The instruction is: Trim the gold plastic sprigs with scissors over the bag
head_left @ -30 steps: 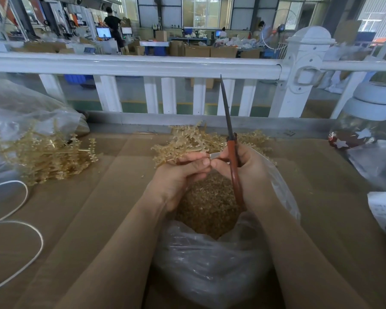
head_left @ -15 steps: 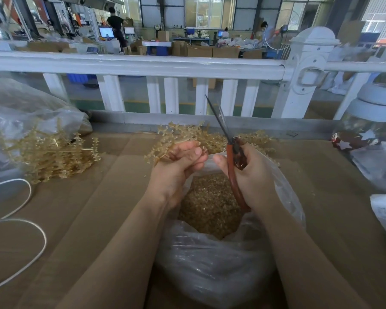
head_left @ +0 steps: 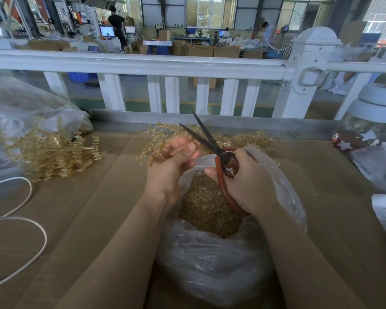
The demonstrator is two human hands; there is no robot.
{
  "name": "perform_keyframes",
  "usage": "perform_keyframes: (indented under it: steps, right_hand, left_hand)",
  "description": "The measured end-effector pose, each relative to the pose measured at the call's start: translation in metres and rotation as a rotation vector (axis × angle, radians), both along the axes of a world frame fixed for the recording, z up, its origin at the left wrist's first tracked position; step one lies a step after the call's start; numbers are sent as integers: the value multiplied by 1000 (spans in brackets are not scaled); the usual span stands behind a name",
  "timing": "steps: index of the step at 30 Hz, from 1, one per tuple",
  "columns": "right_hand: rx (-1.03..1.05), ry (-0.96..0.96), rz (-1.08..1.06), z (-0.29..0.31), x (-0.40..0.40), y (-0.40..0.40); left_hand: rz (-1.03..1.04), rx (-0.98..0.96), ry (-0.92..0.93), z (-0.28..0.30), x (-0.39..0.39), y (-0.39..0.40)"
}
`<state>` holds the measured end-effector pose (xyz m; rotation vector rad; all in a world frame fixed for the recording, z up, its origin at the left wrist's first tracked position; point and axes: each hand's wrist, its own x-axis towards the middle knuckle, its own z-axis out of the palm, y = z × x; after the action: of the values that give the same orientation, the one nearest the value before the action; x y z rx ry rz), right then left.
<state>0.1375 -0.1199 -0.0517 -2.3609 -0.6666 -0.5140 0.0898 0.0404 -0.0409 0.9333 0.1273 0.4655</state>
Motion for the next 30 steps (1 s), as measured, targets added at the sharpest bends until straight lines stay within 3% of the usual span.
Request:
perform_keyframes:
  steps: [19,25,30]
  right_hand:
    - [-78,-13,17,-11,9,0]
    - [-68,-43,10,-9,7,2]
    - [-36,-43,-9,-9,5,3]
  left_hand:
    - [159,42,7,-2,3,1]
    - [147,183,-25,-2,2,0]
    - [118,183,-53,-3,0,2]
